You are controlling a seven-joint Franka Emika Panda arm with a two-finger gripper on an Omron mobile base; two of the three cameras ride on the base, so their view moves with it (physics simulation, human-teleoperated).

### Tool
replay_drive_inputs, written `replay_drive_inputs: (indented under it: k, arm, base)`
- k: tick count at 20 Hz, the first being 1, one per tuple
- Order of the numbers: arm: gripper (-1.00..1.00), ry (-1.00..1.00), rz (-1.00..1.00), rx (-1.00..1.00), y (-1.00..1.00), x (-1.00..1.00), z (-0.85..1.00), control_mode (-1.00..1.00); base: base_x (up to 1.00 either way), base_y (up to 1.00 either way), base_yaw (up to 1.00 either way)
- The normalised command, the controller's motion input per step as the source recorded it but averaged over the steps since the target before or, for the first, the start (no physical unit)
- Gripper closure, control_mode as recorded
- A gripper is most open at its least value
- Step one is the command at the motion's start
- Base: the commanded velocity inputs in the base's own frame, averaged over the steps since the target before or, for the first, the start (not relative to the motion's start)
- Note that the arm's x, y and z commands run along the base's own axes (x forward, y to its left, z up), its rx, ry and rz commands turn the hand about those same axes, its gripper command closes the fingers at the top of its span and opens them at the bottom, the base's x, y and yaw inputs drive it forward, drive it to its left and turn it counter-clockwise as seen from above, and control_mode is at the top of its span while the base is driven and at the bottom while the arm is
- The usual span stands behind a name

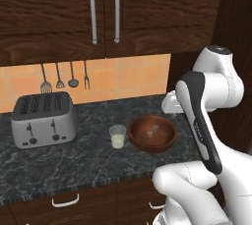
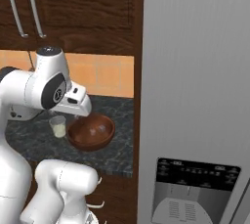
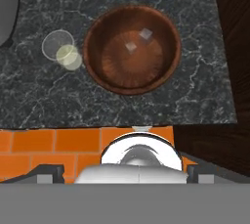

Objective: Grab a lemon wedge from the fridge and one ice cube from the ice bowl, and put them in the glass of lemonade.

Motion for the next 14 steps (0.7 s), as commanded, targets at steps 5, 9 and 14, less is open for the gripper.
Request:
replay_drive_inputs:
  k: [5, 9, 14]
  arm:
    - [-1.0, 0.26, 0.08, -0.02, 0.42, 0.18, -1.0, -1.0]
    - [-1.0, 0.09, 0.02, -0.12, 0.75, 0.46, -1.0, -1.0]
    - [-1.0, -0.03, 0.1, -0.03, 0.15, 0.83, -0.84, -1.0]
  base:
    - [0.0, 0.0, 0.0]
    - [0.0, 0.0, 0.0]
    - [0.0, 0.0, 0.0]
